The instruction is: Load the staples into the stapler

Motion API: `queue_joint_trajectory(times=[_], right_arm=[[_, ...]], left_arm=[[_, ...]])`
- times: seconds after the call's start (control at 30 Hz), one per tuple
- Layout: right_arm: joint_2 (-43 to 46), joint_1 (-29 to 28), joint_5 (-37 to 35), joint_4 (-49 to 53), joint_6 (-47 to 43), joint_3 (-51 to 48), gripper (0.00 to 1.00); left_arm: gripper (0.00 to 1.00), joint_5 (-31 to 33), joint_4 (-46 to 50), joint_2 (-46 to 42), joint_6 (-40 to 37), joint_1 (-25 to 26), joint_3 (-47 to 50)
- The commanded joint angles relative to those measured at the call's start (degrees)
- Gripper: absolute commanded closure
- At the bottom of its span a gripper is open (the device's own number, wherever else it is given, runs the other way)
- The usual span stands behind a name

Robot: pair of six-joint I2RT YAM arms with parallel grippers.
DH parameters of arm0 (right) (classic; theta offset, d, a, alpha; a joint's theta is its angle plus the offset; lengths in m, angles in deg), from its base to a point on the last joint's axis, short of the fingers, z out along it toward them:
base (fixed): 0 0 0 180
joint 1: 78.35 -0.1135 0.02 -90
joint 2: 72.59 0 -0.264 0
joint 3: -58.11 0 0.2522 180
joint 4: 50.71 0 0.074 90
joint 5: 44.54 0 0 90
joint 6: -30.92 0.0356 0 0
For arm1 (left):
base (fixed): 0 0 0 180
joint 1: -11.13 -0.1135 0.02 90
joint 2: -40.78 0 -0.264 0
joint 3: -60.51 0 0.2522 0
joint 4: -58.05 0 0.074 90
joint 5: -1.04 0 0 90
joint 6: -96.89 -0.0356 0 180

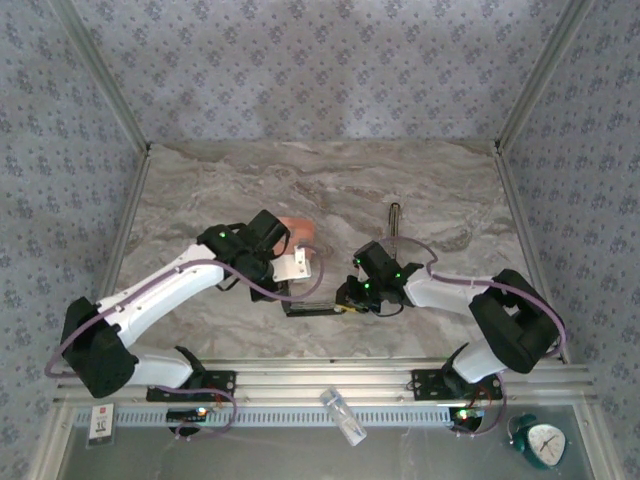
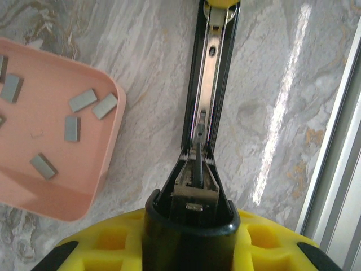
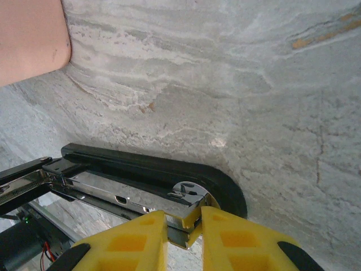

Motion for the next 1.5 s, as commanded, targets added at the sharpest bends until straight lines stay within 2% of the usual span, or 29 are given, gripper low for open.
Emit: queue_joint_trajectory(times=[0.0, 0.4, 1.47], right_arm=[[-2.4, -1.0, 0.7, -2.8, -0.1, -1.2, 0.8], [-2.0, -1.3, 1.1, -4.4, -0.7, -1.2, 0.8], [4.3, 1.0, 1.6, -14.0, 0.6, -8.7, 0.71]], left_arm=[[1.0, -10.3, -10.5, 2.2, 3.2, 2.6, -1.3], [1.0, -12.3, -18.0, 7.5, 3.5, 5.4, -1.4], [1.0, -12.2, -15.9, 19.1, -0.5, 8.7, -3.8]])
